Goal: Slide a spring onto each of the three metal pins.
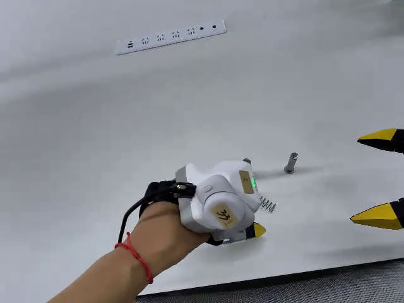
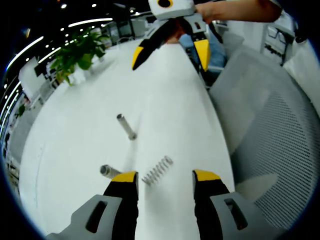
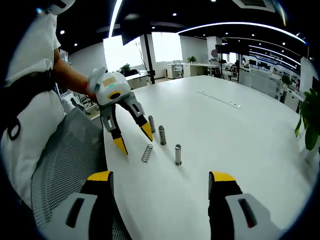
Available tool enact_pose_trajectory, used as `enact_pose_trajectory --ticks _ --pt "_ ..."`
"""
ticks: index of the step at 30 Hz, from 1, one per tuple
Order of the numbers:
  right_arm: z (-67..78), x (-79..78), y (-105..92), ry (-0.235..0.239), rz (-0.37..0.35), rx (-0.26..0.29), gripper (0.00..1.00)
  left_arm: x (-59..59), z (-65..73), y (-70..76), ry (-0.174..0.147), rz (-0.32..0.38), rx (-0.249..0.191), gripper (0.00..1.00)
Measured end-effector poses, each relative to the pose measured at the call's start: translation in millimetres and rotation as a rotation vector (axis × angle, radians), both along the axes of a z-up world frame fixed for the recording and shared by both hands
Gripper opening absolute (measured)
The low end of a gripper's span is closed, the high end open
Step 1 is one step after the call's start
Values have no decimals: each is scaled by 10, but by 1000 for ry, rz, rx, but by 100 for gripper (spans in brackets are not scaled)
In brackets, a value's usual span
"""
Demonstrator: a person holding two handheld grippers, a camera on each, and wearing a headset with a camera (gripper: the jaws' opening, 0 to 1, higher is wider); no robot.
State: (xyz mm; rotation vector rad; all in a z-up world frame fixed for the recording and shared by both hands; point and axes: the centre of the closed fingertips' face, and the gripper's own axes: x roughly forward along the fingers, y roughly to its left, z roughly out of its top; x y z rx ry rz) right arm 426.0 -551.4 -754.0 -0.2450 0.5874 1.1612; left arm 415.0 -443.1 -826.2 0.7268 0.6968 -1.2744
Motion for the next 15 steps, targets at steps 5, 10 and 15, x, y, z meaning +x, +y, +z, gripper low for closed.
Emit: enact_pose_trajectory --ticks 5,10,15 --pt "-12 7 -44 1 -22 12 78 21 -135 -1 17 22 41 40" --pt "-33 -12 -56 3 -33 24 78 29 -207 40 20 46 77 37" --pt "-53 -24 -92 5 -43 27 78 13 -239 143 34 85 98 30"
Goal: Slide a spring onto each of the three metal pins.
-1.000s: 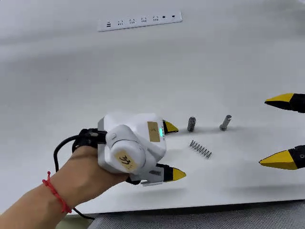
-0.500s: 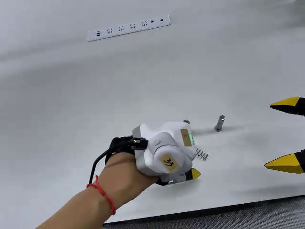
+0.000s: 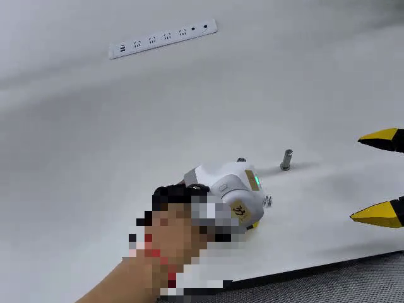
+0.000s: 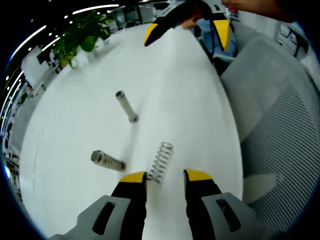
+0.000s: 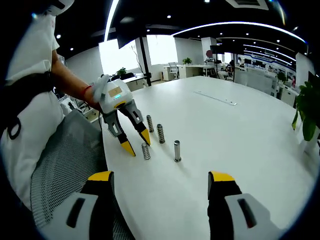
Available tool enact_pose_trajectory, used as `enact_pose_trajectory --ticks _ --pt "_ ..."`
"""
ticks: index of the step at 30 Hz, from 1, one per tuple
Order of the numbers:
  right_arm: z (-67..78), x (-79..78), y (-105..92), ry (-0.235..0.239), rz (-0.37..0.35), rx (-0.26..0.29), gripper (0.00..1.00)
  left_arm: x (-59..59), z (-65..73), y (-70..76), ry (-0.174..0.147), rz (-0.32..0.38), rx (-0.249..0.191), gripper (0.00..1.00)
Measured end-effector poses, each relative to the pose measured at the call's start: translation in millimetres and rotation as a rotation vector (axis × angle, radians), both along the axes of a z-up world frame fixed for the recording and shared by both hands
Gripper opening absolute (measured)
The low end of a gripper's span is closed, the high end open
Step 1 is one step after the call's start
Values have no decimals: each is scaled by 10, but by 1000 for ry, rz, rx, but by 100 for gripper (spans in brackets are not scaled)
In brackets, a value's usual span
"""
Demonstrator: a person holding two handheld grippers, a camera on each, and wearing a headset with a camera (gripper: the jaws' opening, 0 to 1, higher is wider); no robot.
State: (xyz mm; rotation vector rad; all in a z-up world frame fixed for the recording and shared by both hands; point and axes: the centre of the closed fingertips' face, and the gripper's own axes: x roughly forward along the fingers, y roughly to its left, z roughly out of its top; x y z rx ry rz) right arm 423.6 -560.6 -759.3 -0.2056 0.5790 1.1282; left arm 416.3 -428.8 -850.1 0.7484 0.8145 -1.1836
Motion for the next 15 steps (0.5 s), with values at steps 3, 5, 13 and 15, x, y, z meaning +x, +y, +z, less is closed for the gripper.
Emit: enact_pose_trajectory --ticks 3,5,13,15 --pt "-5 3 -33 -1 -3 -2 78 -17 -6 22 14 23 -10 26" --pt "-7 6 -53 -2 -2 -3 78 -22 -8 18 18 29 -16 24" --pt "4 19 -97 -7 -1 -14 78 -28 -15 25 23 33 -17 17" --pt "5 20 -97 -9 -2 -16 78 -29 -18 30 24 30 -16 17"
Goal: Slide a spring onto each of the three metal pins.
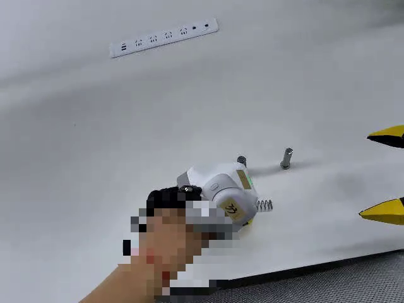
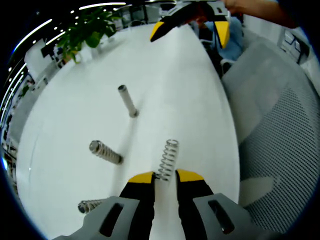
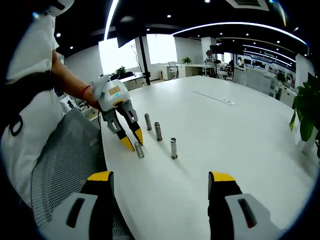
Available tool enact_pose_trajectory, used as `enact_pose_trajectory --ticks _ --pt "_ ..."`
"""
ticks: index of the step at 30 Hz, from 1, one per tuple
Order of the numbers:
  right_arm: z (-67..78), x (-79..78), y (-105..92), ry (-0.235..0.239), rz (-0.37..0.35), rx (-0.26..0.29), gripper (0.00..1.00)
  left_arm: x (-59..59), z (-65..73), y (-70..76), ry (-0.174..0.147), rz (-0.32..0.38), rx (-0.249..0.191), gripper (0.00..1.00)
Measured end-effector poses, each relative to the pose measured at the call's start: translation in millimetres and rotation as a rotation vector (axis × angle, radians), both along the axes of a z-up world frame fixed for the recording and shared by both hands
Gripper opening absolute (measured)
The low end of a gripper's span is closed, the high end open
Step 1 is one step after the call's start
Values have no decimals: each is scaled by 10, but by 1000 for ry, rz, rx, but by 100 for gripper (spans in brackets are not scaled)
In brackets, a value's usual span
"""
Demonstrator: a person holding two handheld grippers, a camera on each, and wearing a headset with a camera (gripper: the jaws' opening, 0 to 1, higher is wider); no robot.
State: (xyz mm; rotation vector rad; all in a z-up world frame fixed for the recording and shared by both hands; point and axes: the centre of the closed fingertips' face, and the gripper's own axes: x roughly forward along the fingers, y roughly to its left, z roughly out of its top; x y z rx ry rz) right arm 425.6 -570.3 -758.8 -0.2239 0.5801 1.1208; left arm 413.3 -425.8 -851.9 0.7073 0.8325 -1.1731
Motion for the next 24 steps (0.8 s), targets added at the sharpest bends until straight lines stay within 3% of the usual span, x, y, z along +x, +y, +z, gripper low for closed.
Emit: enact_pose_trajectory --ticks 13,24 --pt "-9 -27 23 0 -6 1 77 -9 -11 3 -9 -31 14 12" --pt "-17 -55 59 2 0 -3 76 -78 -4 -9 27 -18 -6 11"
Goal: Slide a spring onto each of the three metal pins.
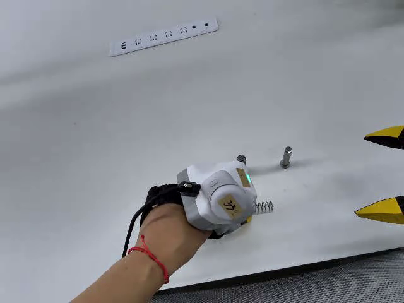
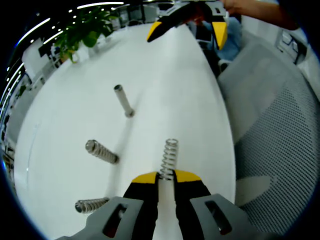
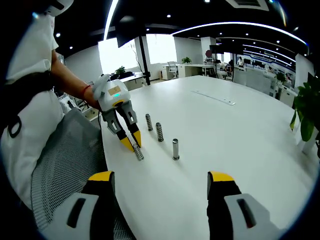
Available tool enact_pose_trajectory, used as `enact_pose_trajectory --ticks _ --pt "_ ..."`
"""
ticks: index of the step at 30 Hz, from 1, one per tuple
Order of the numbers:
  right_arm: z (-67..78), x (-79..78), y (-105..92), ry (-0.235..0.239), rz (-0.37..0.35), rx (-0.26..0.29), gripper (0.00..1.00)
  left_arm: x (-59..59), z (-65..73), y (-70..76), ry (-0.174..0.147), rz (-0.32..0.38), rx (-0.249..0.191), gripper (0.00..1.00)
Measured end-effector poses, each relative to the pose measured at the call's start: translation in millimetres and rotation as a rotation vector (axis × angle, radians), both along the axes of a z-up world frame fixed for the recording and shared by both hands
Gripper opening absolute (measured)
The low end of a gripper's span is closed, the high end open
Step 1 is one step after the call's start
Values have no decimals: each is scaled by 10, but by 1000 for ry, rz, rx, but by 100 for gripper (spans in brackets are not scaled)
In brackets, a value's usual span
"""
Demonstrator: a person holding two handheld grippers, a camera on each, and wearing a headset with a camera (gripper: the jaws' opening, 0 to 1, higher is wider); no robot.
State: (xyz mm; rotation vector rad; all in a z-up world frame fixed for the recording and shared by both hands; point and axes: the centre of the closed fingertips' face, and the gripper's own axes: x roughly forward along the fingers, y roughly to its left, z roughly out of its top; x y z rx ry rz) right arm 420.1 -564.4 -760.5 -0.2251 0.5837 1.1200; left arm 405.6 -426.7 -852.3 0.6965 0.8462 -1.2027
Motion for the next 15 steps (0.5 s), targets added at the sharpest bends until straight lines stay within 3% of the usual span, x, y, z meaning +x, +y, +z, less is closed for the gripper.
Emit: enact_pose_trajectory --ticks 15 --pt "26 -24 73 1 13 -1 76 -46 113 -23 3 15 -49 11"
